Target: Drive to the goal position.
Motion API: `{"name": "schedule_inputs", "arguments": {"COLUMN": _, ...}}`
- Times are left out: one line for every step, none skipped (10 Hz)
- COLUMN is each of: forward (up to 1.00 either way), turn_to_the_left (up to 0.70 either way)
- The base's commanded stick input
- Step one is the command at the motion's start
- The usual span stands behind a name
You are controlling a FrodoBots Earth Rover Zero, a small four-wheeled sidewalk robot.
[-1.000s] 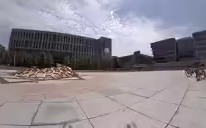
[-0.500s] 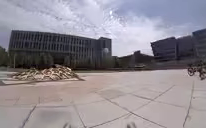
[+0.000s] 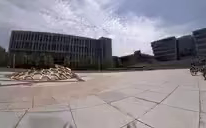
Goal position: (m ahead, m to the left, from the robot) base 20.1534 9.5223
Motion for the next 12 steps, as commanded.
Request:
{"name": "schedule_inputs", "arguments": {"forward": 0.45, "turn_to_the_left": 0.00}}
{"name": "schedule_inputs", "arguments": {"forward": 0.45, "turn_to_the_left": 0.00}}
{"name": "schedule_inputs", "arguments": {"forward": 0.45, "turn_to_the_left": 0.00}}
{"name": "schedule_inputs", "arguments": {"forward": 0.45, "turn_to_the_left": 0.00}}
{"name": "schedule_inputs", "arguments": {"forward": 0.45, "turn_to_the_left": 0.00}}
{"name": "schedule_inputs", "arguments": {"forward": 0.45, "turn_to_the_left": 0.00}}
{"name": "schedule_inputs", "arguments": {"forward": 0.45, "turn_to_the_left": 0.00}}
{"name": "schedule_inputs", "arguments": {"forward": 0.45, "turn_to_the_left": 0.00}}
{"name": "schedule_inputs", "arguments": {"forward": 0.45, "turn_to_the_left": 0.00}}
{"name": "schedule_inputs", "arguments": {"forward": 0.45, "turn_to_the_left": 0.00}}
{"name": "schedule_inputs", "arguments": {"forward": 0.45, "turn_to_the_left": 0.00}}
{"name": "schedule_inputs", "arguments": {"forward": 0.45, "turn_to_the_left": 0.00}}
